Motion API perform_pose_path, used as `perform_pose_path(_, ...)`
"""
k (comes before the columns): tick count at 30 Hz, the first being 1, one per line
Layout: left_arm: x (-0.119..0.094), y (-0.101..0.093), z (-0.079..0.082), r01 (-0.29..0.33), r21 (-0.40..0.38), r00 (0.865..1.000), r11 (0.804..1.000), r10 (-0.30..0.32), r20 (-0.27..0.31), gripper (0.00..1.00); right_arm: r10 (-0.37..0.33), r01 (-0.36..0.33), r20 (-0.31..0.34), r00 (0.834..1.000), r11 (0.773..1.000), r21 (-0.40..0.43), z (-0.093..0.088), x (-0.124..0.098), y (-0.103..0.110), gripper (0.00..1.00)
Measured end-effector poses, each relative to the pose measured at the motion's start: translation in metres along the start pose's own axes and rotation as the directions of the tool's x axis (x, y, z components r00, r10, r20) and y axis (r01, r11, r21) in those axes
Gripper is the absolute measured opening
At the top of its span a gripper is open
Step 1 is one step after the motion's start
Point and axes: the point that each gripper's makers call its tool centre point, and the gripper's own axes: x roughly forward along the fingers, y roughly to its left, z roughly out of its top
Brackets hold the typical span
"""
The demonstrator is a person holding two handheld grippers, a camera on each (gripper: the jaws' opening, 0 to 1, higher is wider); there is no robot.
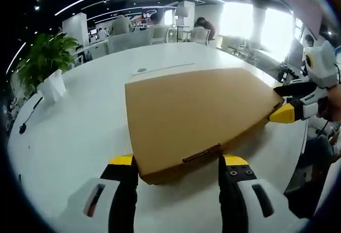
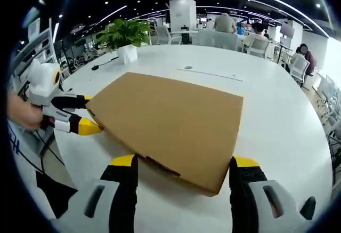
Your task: Operate the shoe box by opening the lid, removing the specified soft item, and placing it in the target area until the item is outside and the box remains undamaged.
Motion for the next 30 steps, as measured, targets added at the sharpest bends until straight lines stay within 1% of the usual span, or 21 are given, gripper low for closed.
perform_pose_path(2,0.001,0.002,-0.001,-0.001,0.009,1.000,1.000,0.001,-0.006,0.61,0.002,-0.002,-0.003,1.000,1.000,-0.001,-0.001,-0.002,0.001,0.70)
perform_pose_path(5,-0.004,0.001,-0.005,-0.006,0.024,1.000,1.000,0.006,-0.013,0.60,0.004,-0.004,-0.001,1.000,1.000,-0.003,-0.003,-0.004,0.003,0.70)
perform_pose_path(8,-0.007,-0.001,-0.007,-0.004,0.020,1.000,1.000,0.004,-0.016,0.59,0.005,-0.005,-0.001,1.000,1.000,-0.003,-0.005,-0.007,0.005,0.70)
perform_pose_path(13,-0.016,-0.005,-0.013,0.007,-0.014,1.000,1.000,-0.007,-0.004,0.59,0.022,-0.022,-0.004,1.000,1.000,-0.014,-0.007,-0.011,0.007,0.70)
perform_pose_path(16,-0.018,-0.006,-0.016,-0.001,-0.017,1.000,1.000,0.001,-0.015,0.58,0.028,-0.028,-0.006,1.000,0.999,-0.021,-0.008,-0.011,0.008,0.70)
perform_pose_path(21,-0.021,-0.006,-0.019,0.003,-0.017,1.000,1.000,-0.003,-0.019,0.57,0.029,-0.029,-0.006,1.000,0.999,-0.022,-0.012,-0.014,0.010,0.70)
perform_pose_path(25,-0.027,-0.009,-0.023,0.000,-0.017,0.999,1.000,-0.001,-0.050,0.56,0.044,-0.044,-0.008,0.999,0.999,-0.016,-0.015,-0.020,0.012,0.69)
perform_pose_path(30,-0.033,-0.013,-0.029,0.002,-0.015,0.999,1.000,-0.003,-0.040,0.55,0.052,-0.053,-0.007,0.999,0.999,-0.011,-0.020,-0.024,0.016,0.69)
